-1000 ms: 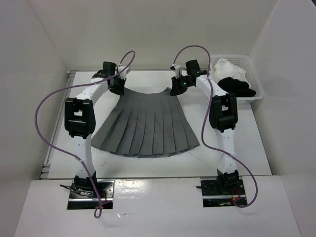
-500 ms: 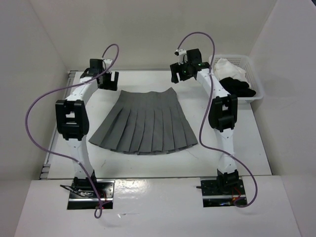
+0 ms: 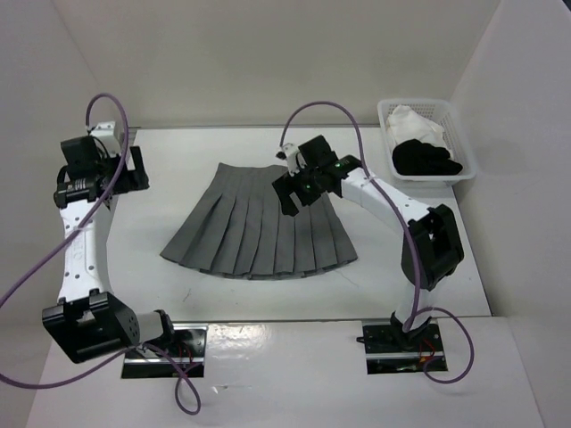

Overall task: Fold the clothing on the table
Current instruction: Flatten the skirt out

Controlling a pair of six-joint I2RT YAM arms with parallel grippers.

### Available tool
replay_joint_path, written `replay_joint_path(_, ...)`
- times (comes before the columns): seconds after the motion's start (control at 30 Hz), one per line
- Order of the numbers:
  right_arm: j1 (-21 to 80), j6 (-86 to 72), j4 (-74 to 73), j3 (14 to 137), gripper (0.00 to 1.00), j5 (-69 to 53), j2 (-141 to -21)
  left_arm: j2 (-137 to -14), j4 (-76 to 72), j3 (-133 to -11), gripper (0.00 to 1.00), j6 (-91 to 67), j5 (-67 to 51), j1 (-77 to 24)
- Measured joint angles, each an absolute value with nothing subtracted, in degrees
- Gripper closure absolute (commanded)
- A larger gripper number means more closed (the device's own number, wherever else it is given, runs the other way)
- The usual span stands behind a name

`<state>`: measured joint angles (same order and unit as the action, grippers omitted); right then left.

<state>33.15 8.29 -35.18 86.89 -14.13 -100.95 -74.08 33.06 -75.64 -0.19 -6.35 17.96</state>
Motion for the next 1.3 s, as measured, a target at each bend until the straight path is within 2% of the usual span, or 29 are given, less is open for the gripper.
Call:
replay_joint_path(0.23,32.18,2.33,-35.44,77.91,0.03,-10.22,-101.03,-71.53,36.95,-64.84,0.0,-0.25,-9.98,21.91)
replay_joint_path(0.37,33.01,0.43,-35.09,74.32,0.03,-7.49,-101.03,-70.41,37.5,-62.57,0.0,-0.21,-10.87,23.49)
replay_joint_path(1.3,35.03,0.03,-35.29,73.6,0.03,1.39,-109.82,-68.6,35.94,-62.43,0.0,-0.19,-11.9,24.14)
